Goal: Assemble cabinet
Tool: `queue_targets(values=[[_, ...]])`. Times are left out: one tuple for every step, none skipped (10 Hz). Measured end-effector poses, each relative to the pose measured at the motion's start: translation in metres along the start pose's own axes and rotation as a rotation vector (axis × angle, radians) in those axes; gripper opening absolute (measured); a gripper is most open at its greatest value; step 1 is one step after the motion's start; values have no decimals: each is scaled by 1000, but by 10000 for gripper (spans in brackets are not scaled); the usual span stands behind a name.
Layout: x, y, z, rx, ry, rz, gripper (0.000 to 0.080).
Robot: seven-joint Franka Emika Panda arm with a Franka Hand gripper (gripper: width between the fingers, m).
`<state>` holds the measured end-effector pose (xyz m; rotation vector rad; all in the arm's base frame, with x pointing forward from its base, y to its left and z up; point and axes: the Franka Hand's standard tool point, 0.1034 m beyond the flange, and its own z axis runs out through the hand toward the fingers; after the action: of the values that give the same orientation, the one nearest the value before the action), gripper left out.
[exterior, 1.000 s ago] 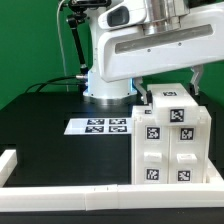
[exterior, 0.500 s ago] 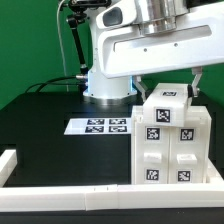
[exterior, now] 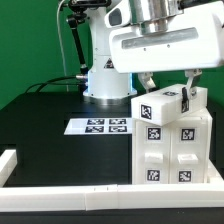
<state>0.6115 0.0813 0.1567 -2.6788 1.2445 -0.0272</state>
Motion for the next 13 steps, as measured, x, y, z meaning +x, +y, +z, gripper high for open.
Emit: queue_targets(values=[[0,-1,0,4,4,68,557],[-2,-1,1,8,-2,201,557],[-3,-1,2,10,-6,284,557],[-3,-2,1,16,-14,385,557],[-2,-2,1,21,-17,480,557],[-2,-3,1,24,-19,546,557],[-2,-3,1,24,-19,593,557],[-1,-4,0,29,-21,669,557],[0,-5,0,37,-26,723,557],[1,-5,0,42,-33,768,557],[1,-5,0,47,-42,805,557],[0,-5,0,51,-52,826,557],[-1,-6,0,51,-55,820,652]])
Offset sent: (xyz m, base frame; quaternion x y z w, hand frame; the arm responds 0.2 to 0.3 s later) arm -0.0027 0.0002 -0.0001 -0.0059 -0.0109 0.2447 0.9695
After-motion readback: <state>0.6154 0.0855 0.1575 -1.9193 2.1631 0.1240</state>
